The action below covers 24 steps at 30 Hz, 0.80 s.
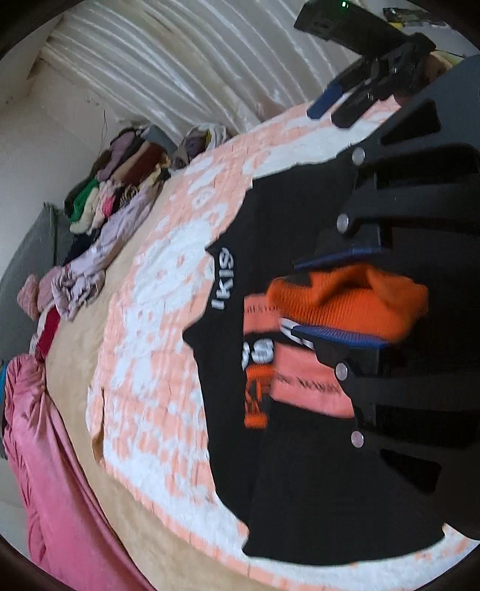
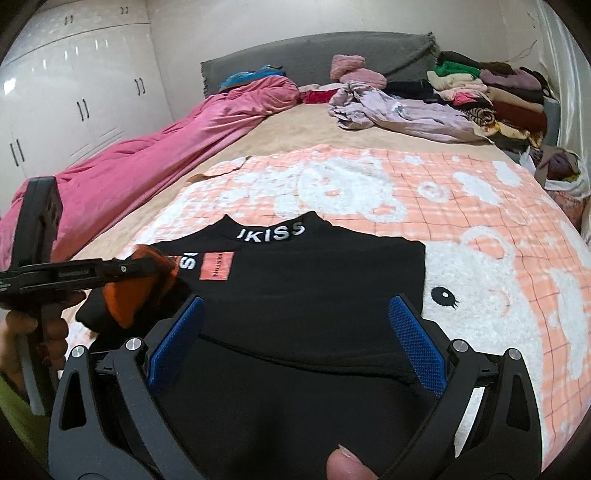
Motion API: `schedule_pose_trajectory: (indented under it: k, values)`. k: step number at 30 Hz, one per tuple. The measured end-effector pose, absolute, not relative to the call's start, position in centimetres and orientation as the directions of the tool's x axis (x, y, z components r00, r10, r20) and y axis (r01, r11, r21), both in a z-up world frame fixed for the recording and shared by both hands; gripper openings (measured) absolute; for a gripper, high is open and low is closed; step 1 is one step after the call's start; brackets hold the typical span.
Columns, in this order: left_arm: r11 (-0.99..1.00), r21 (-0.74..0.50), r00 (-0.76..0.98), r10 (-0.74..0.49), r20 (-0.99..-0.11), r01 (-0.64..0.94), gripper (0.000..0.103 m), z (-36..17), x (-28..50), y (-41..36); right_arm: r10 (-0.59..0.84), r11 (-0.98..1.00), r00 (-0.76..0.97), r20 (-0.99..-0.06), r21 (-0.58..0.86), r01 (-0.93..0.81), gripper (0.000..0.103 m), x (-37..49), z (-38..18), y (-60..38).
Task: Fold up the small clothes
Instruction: 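Fold the held sleeve across the shirt back with the left gripper, then grasp the orange cuff with the right gripper while the left gripper releases it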
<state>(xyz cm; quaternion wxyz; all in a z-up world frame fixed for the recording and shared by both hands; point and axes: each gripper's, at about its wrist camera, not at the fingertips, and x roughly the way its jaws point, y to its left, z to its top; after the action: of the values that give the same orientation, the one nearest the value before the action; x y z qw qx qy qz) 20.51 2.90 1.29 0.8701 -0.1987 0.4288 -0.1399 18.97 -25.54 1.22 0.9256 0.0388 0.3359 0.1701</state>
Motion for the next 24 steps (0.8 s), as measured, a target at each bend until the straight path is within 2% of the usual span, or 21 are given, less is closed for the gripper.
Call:
schedule_pose_trajectory:
  k: [5,11,14,16,21,23,24]
  values:
    - [0.881,-0.465,0.62,-0.412,-0.668,0.083,0.034,1.7,20.2,3.3,0.359,0.93,0.69,-0.629,0.184,-0.317,0.094,19.1,0.2,-24.2]
    - [0.908,-0.418,0.661,-0.32,-0.679,0.01,0.034,2.3,20.5,6.2,0.411,0.899,0.621,-0.668,0.181,-0.399,0.094,19.2,-1.6,-20.0]
    - [0.927,-0.375,0.68,-0.255,-0.687,-0.032,0.039,2.7,20.5,7.5,0.424,0.883,0.592,-0.685,0.167,-0.439,0.094,19.6,-2.4,-17.7]
    - [0.932,-0.359,0.69,-0.224,-0.689,-0.056,0.04,2.8,20.6,8.4,0.417,0.878,0.579,-0.7,0.147,-0.455,0.086,20.1,-2.8,-16.4]
    - [0.929,-0.352,0.701,-0.177,-0.691,-0.112,0.041,2.9,20.4,10.6,0.427,0.876,0.528,-0.734,0.19,-0.444,0.077,22.0,-4.3,-15.2]
    - [0.927,-0.353,0.71,-0.162,-0.686,-0.129,0.041,3.2,20.3,11.4,0.436,0.877,0.502,-0.747,0.226,-0.424,0.071,22.8,-5.1,-15.1]
    - [0.926,-0.349,0.717,-0.147,-0.681,-0.142,0.042,3.4,20.2,11.9,0.443,0.875,0.493,-0.749,0.242,-0.419,0.064,23.1,-5.3,-15.1]
